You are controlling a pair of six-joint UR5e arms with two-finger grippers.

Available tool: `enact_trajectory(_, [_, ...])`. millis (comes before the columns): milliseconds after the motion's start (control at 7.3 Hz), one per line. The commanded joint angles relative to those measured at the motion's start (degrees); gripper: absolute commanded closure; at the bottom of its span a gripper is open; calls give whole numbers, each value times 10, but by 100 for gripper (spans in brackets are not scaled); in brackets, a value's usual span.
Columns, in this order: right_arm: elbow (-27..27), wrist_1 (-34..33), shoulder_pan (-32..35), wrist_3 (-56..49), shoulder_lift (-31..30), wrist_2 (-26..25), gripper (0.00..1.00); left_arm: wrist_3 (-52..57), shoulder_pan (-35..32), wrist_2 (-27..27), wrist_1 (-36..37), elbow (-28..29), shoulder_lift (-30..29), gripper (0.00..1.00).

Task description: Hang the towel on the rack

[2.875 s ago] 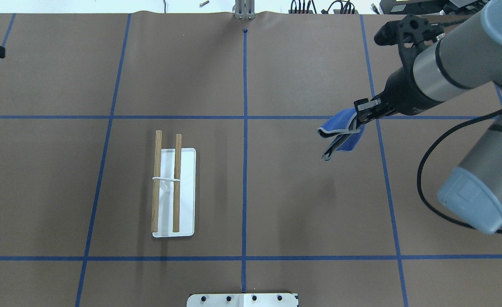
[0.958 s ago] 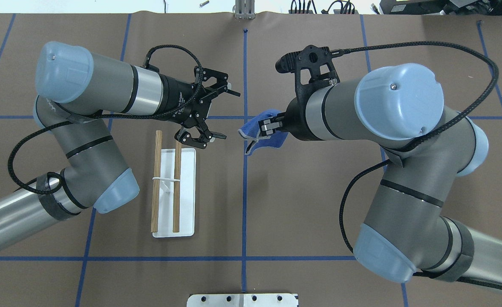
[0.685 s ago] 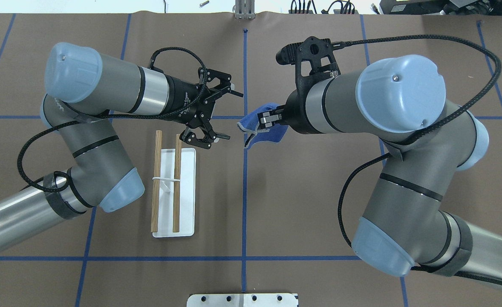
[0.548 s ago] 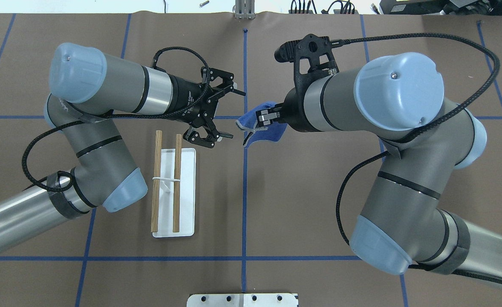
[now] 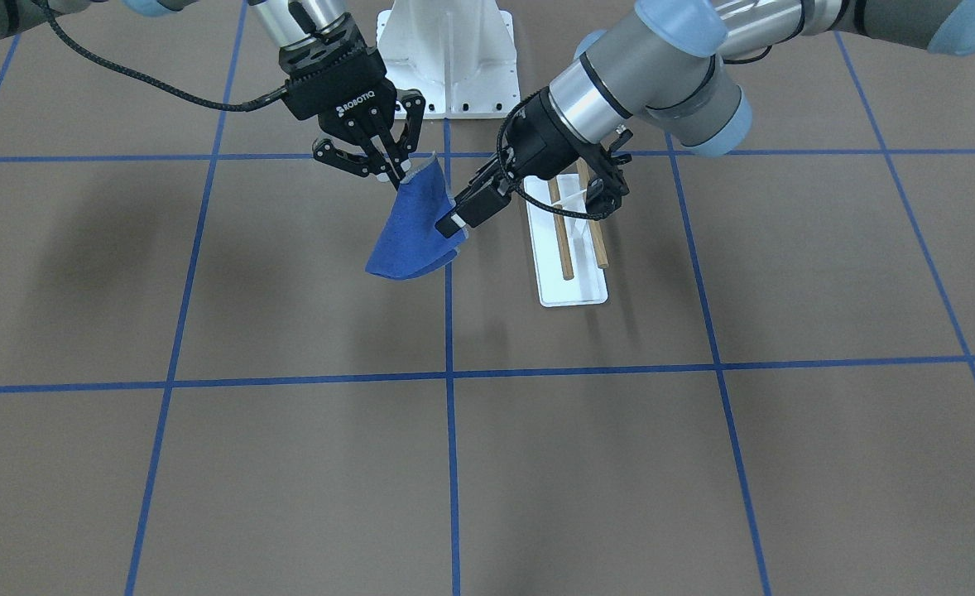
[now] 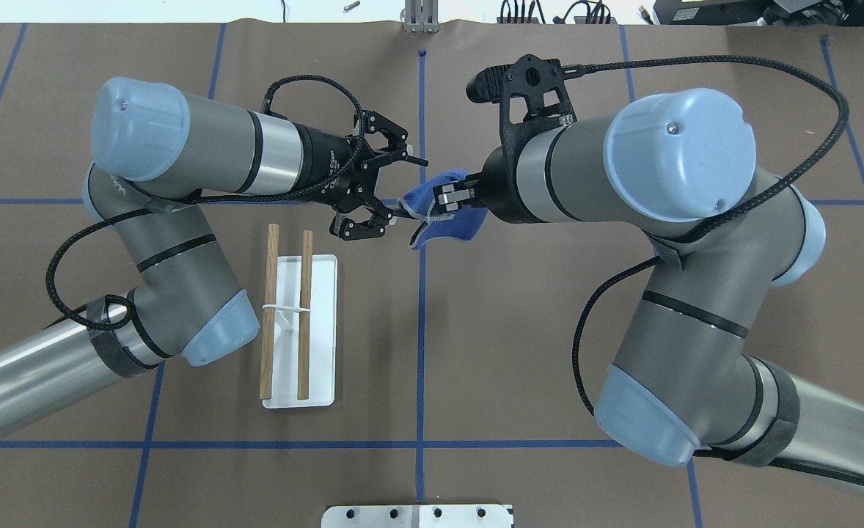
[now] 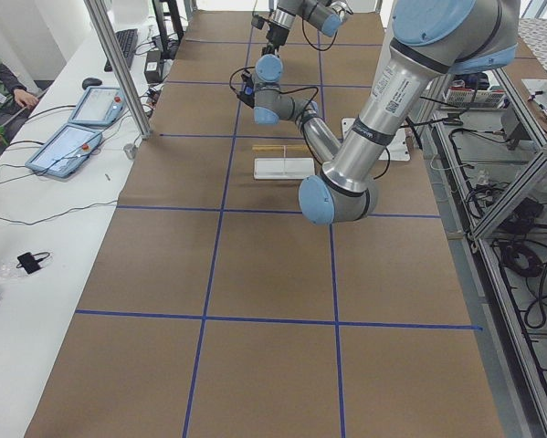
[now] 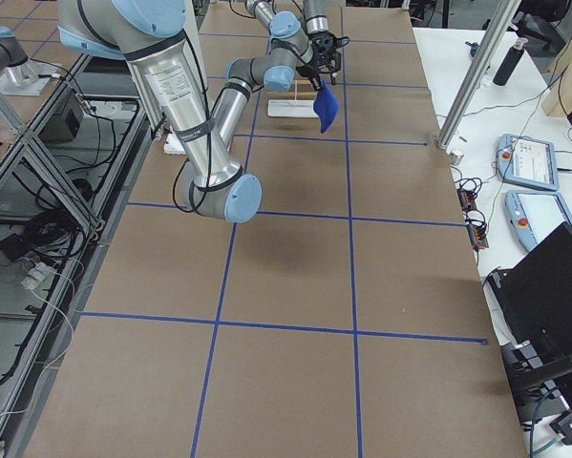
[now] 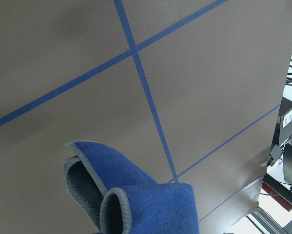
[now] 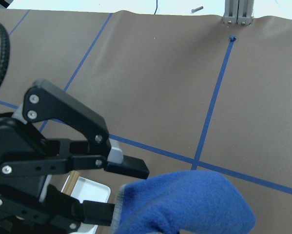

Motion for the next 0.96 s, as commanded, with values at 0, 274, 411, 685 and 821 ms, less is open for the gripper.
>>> enact_trajectory(0, [0,7,7,10,2,1,100,2,1,2,-2,0,2,58])
enact_trajectory(274, [3,7,11,12,3,1,100,5,1,2,-11,0,6,38])
enact_trajectory(411, [4,7,13,12,3,2,100,8,1,2,-13,3,7,37])
enact_trajectory(685, [6,7,16,13,4,4,100,9,1,2,-14,8,7,32])
enact_trajectory(821, [11,7,16,13,4,5,100,9,1,2,-14,9,7,32])
